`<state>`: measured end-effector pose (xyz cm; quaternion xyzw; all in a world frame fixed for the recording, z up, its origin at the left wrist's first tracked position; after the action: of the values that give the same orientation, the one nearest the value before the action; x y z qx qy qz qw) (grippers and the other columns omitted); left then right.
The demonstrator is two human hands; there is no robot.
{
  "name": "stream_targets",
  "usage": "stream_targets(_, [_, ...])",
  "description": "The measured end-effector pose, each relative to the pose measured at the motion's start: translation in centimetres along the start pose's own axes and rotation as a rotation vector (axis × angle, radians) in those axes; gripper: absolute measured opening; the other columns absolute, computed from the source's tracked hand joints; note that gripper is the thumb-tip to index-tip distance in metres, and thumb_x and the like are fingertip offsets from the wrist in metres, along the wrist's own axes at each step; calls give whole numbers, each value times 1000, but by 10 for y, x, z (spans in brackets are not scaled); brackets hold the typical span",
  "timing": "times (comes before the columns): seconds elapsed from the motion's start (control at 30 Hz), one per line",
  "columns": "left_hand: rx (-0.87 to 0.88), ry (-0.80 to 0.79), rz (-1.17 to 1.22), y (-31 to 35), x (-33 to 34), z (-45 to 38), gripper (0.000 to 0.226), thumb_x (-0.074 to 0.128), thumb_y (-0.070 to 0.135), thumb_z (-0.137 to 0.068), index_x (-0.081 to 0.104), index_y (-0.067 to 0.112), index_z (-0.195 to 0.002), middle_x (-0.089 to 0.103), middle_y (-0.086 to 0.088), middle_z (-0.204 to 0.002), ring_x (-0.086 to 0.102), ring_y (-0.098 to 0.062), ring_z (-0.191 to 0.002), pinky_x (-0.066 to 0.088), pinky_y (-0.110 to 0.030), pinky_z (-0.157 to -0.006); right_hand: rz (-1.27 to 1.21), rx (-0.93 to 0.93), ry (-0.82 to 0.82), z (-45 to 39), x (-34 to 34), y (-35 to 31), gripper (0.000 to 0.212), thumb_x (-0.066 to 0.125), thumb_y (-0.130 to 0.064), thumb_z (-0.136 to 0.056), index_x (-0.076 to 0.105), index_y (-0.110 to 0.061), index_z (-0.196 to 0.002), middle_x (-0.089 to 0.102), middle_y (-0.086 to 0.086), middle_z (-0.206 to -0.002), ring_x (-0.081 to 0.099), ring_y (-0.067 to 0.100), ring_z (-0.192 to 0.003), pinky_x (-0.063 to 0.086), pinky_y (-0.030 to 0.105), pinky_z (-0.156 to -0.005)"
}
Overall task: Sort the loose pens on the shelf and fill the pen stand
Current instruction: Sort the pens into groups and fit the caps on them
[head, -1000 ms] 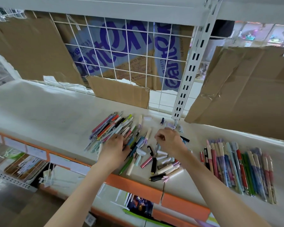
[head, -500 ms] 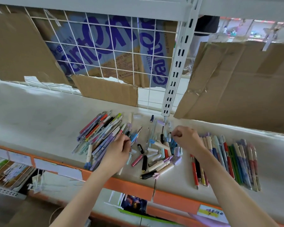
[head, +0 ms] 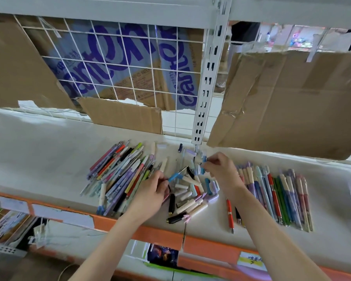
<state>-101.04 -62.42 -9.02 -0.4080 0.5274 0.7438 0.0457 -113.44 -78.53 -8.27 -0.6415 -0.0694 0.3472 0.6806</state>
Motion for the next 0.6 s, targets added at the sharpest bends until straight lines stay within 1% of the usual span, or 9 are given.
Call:
stream_targets(0.03, [7,-4,-11,1,0,1,14,40,19,-100,49,11,-107,62,-1,-92,57,-16,-79,42,-28,-67,-232,-10,4,2,-1,0,11,62,-4,-85,57,-9,-95,62,4,-77,53,15,-69,42,22,-61])
stream_targets(0.07, [14,-9,-23,3,1,2,13,40,19,-100,48,12,-106,62,-1,-92,55,-13,-74,41,-25,-60,-381,-23,-1,4,-1,0,14,60,-1,-86,58,-11,-96,65,6,-79,56,15,-70,45,24,-65])
stream_targets(0.13, [26,-10,-22,5,1,3,10,40,19,-100,47,14,-104,61,0,-91,51,-5,-67,34,-16,-53,-488,-55,-15,8,0,-4,16,58,2,-88,60,-13,-96,67,10,-82,58,17,-73,47,26,-72])
stream_targets(0.23, [30,-12,4,8,2,5,7,40,19,-100,47,17,-101,60,5,-85,48,1,-62,33,-11,-48,-515,-93,-12,12,3,-8,16,58,4,-87,58,-12,-88,67,12,-82,59,21,-76,48,29,-74])
stream_targets(0.3, [34,-14,23,11,1,5,8,40,19,-100,47,17,-100,58,9,-80,47,2,-60,34,-10,-48,-517,-98,-4,14,3,-9,17,59,5,-86,56,-12,-87,66,11,-81,59,19,-74,50,29,-75])
stream_targets(0.4, [42,-14,42,14,2,6,8,40,18,-100,48,17,-99,57,10,-77,47,1,-61,35,-9,-51,-497,-125,-51,19,8,-12,14,60,4,-86,56,-9,-90,66,8,-79,61,15,-72,51,25,-72])
stream_targets(0.47, [48,-13,74,15,3,7,8,41,16,-99,48,16,-97,57,10,-75,50,-4,-63,36,-12,-54,-496,-146,-89,26,16,-14,14,59,5,-86,55,-7,-92,65,7,-76,60,11,-67,52,19,-67])
stream_targets(0.53, [52,-8,99,15,6,6,9,41,15,-99,49,13,-97,57,10,-72,50,-5,-63,35,-15,-56,-507,-160,-27,29,14,-15,14,59,5,-86,55,-7,-91,65,4,-74,59,9,-65,50,17,-64])
stream_targets(0.6, [47,2,110,13,5,6,10,40,14,-99,50,11,-98,56,10,-71,48,1,-57,34,-14,-54,-527,-176,78,27,2,-16,15,60,2,-87,56,-11,-91,66,4,-80,60,12,-71,50,16,-65])
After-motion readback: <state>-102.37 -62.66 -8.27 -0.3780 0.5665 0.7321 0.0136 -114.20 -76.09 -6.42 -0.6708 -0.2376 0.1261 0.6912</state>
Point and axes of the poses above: each hand's wrist, its own z-axis away from the middle knuckle, its own x-axis out of the palm, y = z × x, the point moved 7 cm from there along -z, towards the middle knuckle
